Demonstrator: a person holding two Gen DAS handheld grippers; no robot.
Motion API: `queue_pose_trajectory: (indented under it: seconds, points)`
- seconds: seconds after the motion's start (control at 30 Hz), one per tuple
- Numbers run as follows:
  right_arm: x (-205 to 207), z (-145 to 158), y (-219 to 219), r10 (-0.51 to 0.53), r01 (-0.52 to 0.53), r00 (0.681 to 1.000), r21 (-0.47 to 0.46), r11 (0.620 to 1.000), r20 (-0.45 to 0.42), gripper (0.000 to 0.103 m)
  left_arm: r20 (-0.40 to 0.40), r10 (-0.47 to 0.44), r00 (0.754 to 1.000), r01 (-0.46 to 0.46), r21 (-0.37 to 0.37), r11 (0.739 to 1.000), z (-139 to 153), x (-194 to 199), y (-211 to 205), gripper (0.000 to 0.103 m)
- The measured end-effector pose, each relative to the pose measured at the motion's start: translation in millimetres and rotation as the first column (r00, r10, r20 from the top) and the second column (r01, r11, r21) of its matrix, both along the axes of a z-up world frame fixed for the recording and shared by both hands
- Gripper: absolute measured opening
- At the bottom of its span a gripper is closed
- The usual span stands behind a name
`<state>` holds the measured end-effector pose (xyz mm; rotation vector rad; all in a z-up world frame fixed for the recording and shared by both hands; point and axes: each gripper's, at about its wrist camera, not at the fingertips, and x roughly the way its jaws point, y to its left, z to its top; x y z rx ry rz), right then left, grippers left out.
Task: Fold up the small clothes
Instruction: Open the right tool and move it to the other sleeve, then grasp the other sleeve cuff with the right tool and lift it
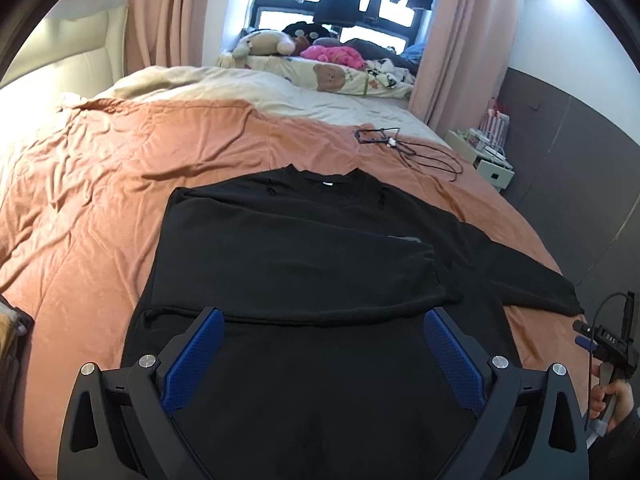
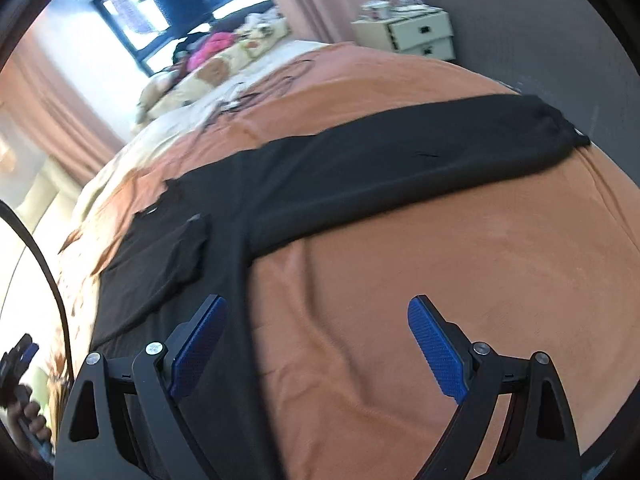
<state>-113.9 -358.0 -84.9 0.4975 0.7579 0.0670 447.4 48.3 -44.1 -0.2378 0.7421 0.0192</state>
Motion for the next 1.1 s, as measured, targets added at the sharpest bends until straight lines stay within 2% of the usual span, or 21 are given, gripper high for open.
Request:
queue_pose_trajectory:
  seconds: [0.2, 0.4, 0.5, 0.6, 0.7, 0.77, 0.8, 0.9, 1.0, 1.03, 1.1]
  points:
    - [31, -11, -23, -0.067, 0.068, 0.998, 0.044, 0.997, -0.016, 0.091, -0.015, 0.052, 0.999, -0.053, -0.069, 0.996, -18, 20, 14, 0.101]
    - [64, -32, -36, -0.128, 0.133, 0.991, 0.11, 0.985, -0.047, 0.091, -0.021, 0.096, 0.995, -0.098, -0.103, 0.99, -34, 34, 28, 0.101]
    - [73, -45, -43, -0.179, 0.186, 0.982, 0.156, 0.97, -0.054, 0.091, -0.011, 0.12, 0.993, -0.12, -0.114, 0.986, -42, 34, 37, 0.101]
    - [82, -55, -46, -0.225, 0.233, 0.973, 0.205, 0.951, -0.058, 0.085, 0.005, 0.157, 0.988, -0.155, -0.144, 0.977, -52, 29, 48, 0.101]
    - [90, -62, -47, -0.296, 0.306, 0.952, 0.224, 0.925, -0.078, 0.08, -0.017, 0.184, 0.983, -0.184, -0.153, 0.971, -67, 28, 57, 0.1]
    - [88, -64, -50, -0.371, 0.379, 0.925, 0.237, 0.894, -0.079, 0.07, -0.042, 0.201, 0.979, -0.205, -0.183, 0.961, -76, 31, 66, 0.099]
    - [87, -65, -53, -0.406, 0.413, 0.91, 0.25, 0.876, -0.08, 0.069, -0.049, 0.209, 0.977, -0.215, -0.197, 0.957, -79, 31, 69, 0.099]
    - [88, -69, -59, -0.49, 0.485, 0.869, 0.316, 0.815, -0.069, 0.069, -0.062, 0.247, 0.967, -0.254, -0.206, 0.945, -83, 29, 80, 0.099]
    - [88, -70, -58, -0.538, 0.522, 0.841, 0.352, 0.777, -0.06, 0.068, -0.07, 0.279, 0.958, -0.288, -0.207, 0.935, -86, 26, 87, 0.099]
    - [88, -70, -58, -0.549, 0.529, 0.834, 0.359, 0.769, -0.053, 0.065, -0.071, 0.287, 0.955, -0.296, -0.218, 0.93, -87, 25, 90, 0.099]
    - [88, -69, -56, -0.557, 0.536, 0.829, 0.346, 0.77, -0.045, 0.047, -0.071, 0.297, 0.952, -0.305, -0.23, 0.924, -88, 24, 95, 0.099]
